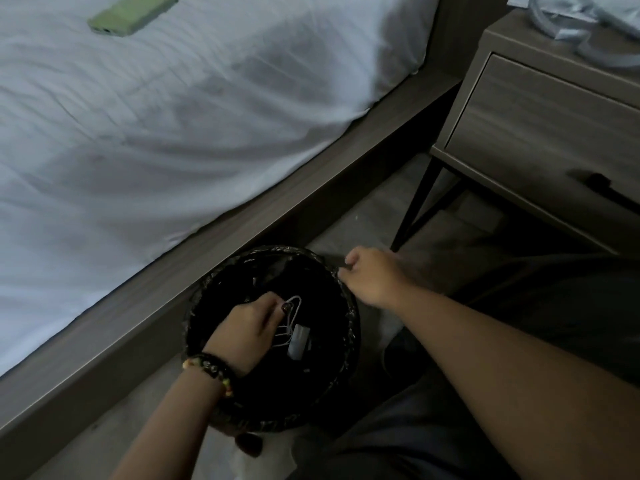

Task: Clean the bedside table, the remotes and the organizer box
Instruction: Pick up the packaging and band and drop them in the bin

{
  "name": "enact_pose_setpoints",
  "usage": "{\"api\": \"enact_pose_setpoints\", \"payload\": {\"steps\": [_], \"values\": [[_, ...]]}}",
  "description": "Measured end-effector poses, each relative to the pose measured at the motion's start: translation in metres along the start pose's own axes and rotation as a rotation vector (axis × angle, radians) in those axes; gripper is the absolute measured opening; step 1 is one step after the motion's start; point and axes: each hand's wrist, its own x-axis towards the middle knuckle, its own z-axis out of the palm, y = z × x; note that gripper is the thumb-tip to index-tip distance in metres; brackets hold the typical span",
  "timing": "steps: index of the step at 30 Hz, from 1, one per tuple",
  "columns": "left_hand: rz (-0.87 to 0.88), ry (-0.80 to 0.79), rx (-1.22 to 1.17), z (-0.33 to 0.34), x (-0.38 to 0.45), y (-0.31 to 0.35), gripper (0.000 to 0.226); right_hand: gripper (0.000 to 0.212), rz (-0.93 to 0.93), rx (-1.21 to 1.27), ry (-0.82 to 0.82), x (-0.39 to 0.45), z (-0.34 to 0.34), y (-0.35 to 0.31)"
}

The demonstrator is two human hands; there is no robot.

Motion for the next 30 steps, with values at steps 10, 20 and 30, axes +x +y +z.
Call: {"api": "enact_pose_setpoints", "payload": {"steps": [10, 20, 30], "values": [[-0.103, 0.010, -0.105, 0.029, 0.030, -0.006, 0.034, 0.019, 0.162, -0.026, -0.171, 0.029, 0.029, 0.019], [0.011, 0.075, -0.273, 0.032, 0.084, 0.041, 0.026, 0.037, 0.376, 0.024, -0.036, 0.059, -0.037, 0.058], [0.312, 0.086, -0.472, -0.026, 0.151, 0.157, 0.026, 0.035, 0.351, -0.096, 0.172, 0.043, -0.145, 0.007]]}}
